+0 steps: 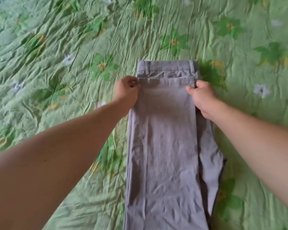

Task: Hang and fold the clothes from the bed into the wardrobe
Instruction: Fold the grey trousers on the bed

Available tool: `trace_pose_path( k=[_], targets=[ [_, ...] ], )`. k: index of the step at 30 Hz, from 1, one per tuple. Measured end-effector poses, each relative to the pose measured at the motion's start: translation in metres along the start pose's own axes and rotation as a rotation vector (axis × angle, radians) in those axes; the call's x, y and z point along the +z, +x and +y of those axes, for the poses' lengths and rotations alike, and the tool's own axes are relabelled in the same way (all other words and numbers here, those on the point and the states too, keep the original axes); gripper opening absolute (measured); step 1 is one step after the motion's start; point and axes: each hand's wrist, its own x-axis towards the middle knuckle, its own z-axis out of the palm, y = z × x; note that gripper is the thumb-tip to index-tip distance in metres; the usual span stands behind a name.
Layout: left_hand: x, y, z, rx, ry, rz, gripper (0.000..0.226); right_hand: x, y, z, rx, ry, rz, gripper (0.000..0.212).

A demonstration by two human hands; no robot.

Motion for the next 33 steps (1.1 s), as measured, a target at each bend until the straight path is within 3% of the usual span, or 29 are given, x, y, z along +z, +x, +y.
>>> trace_pose_path(
  k=[4,11,14,16,18,21,26,31,33],
  targets=[
    [0.004,0.015,-0.008,0.024,0.031,0.014,0.015,0.006,0.016,0.009,-0.05,-0.077,0.049,0.05],
    [-0.001,0.025,0.001,0.045,-0.003,0.048,0.017,0.001,0.028,-0.004,-0.209,-0.191,0.068,0.042],
    [-0.002,0.03,0.006,0.059,0.387,0.009,0.041,-0.002,0.024,-0.007,-0.329,-0.572,0.097,0.012],
    [0.003,0.03,0.007,0.252,0.674,0.01,0.061,0.004,0.021,-0.005,-0.505,-0.811,0.177,0.044],
    [0.014,0.028,0.003,0.499,0.854,-0.038,0.068,0.014,0.021,-0.004,-0.678,-0.97,0.179,0.058],
    [0.035,0.032,-0.019,0.52,0.985,-0.173,0.068,0.029,0.034,0.012,-0.516,-1.123,-0.011,0.069],
    [0.049,0.052,-0.044,0.559,1.009,-0.097,0.068,0.043,0.051,0.039,-0.524,-1.114,0.071,0.074],
    [0.044,0.04,-0.035,0.53,1.057,-0.128,0.068,0.037,0.046,0.025,-0.414,-1.182,-0.029,0.075],
    [0.04,0.015,-0.031,0.581,1.094,-0.068,0.067,0.034,0.025,0.019,-0.457,-1.183,-0.013,0.074]
  ],
)
